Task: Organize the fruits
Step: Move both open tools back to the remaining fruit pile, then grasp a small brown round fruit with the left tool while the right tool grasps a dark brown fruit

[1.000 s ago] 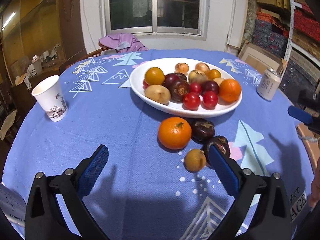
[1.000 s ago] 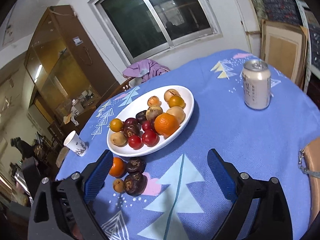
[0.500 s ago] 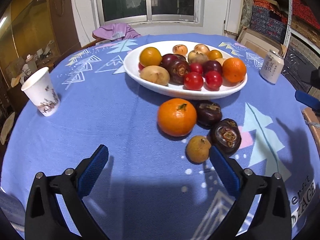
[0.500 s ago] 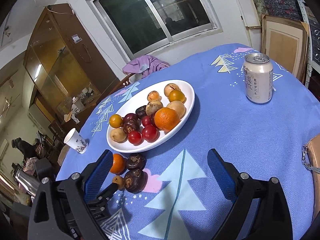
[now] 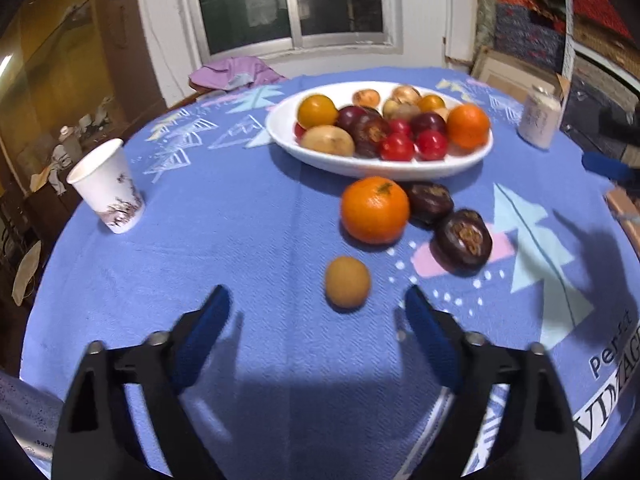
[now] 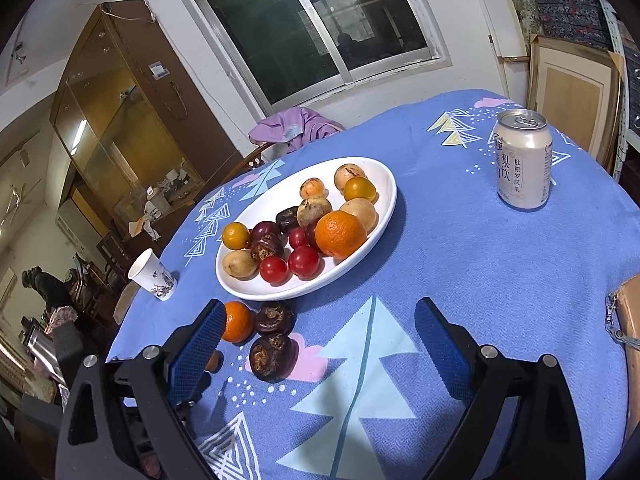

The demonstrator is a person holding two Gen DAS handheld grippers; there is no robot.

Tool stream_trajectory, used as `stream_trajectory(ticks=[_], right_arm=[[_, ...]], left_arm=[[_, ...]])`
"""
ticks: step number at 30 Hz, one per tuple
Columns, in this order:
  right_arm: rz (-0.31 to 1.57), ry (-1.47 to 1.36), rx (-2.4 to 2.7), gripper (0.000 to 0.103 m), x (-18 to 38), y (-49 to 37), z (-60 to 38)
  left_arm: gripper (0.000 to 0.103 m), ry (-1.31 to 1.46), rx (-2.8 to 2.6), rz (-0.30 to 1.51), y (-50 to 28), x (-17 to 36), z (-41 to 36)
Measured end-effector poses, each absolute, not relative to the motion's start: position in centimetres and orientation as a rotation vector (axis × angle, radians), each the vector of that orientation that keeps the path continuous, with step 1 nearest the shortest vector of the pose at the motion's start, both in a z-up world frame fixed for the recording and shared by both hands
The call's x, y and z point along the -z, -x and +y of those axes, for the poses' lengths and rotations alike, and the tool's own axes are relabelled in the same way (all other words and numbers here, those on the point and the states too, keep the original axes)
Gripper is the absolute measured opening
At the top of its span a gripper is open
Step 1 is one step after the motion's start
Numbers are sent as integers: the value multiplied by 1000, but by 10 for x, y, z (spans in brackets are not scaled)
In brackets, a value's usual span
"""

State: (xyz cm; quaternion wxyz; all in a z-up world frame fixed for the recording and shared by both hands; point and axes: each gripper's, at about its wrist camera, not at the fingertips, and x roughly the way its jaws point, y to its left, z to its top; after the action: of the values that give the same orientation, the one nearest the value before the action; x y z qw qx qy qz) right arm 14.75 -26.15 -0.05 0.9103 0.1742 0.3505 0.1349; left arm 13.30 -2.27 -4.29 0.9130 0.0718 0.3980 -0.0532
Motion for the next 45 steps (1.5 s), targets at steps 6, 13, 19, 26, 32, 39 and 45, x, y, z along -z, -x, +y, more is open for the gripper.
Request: stream_trajectory(ticks=[6,13,19,26,32,39,45], right_arm=[[734,-345,-286,96,2,-147,-258],[753,-259,-309,96,6,-146,-241],[778,-225,-314,96,13,-148,-233],[812,-148,-331,96,23,-149,-216],[858,5,-349,75,42,-152,-182],[857,141,-334,71,52,-155,-149],[886,143,-338,69,57,-160,-145]], left_arm=[[68,-63,137,831,-136,44,-12],[39,-12,180,849,-143,47,-9],[35,15,178,867,-145,50,-5],[29,-1,145,866,-151,50,-5],[29,-21,132,863,-151,50,-8],[29,-26,124,862,-150,50,-8],[29,-29,119,863,-150,50,-9]])
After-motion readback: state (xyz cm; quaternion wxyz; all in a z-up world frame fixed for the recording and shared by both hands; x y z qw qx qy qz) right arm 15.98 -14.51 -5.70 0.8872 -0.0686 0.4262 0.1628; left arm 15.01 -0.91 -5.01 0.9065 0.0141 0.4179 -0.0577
